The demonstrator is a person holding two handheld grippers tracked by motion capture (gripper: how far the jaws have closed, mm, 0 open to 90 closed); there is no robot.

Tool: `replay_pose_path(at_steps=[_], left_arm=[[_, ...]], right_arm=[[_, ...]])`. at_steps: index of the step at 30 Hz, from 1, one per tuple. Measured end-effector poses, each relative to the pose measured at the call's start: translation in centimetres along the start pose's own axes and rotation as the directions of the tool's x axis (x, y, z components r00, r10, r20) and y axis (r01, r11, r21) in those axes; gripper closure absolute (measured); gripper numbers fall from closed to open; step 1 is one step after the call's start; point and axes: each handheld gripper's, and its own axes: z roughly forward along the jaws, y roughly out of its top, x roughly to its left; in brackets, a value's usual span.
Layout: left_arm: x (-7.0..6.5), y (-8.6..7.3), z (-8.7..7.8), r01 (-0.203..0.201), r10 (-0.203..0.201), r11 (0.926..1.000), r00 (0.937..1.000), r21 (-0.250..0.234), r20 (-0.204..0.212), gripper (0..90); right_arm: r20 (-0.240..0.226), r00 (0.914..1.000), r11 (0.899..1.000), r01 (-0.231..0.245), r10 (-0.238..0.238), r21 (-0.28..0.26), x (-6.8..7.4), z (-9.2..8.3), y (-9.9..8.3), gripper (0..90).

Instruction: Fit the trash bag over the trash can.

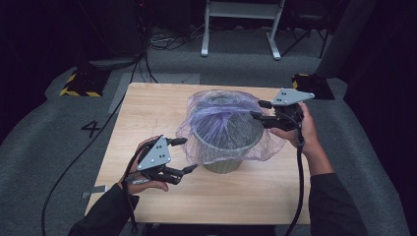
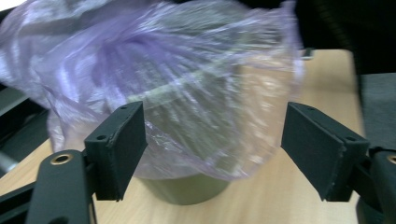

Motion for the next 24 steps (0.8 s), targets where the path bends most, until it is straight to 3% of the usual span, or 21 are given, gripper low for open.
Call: replay_pose_path(at_steps=[5,8,9,11,15,17,21,24], left_arm=[[-1.1,0.3,1.4,-0.01,0.01,0.9998,0.9999,0.02,0.01,19.4],[-1.7,0.1,2.3,-0.044,0.045,0.9976,0.999,0.053,-0.006,23.1],[-1.7,0.0,2.6,-0.054,0.055,0.9963,0.9984,0.067,-0.01,28.3],[-1.6,-0.1,3.4,-0.077,0.086,0.989,0.9935,0.126,-0.073,43.7],[-0.6,-0.8,4.0,-0.125,0.143,0.9758,0.9856,0.18,-0.091,79.9],[0.3,-1.3,3.8,-0.098,0.112,0.9808,0.9906,0.169,-0.078,89.8],[1.2,-2.2,3.3,-0.068,0.081,0.9811,0.9942,0.181,-0.07,90.0],[0.9,-2.2,2.8,-0.068,0.075,0.9878,0.9963,0.14,-0.043,89.1]], right_arm=[[-0.028,0.9996,1.0,-0.005,0.005,0.022,0.1,1.2,0.5,43.7],[-0.023,0.9996,0.998,0.016,-0.015,0.053,0.0,2.0,0.8,47.0],[-0.011,0.9997,0.998,0.021,-0.02,0.064,0.0,2.2,0.9,49.6],[-0.007,0.9997,0.997,0.025,-0.025,0.074,-0.2,2.7,1.0,55.4],[0.006,0.9996,0.996,0.027,-0.027,0.084,-0.4,3.4,1.2,67.5],[0.009,0.9991,0.995,0.041,-0.042,0.087,-0.5,3.6,1.2,71.0],[0.011,0.9984,0.994,0.054,-0.055,0.098,-0.5,3.7,1.3,84.7],[0.019,0.9982,0.994,0.055,-0.057,0.092,-0.5,3.5,1.3,90.0]])
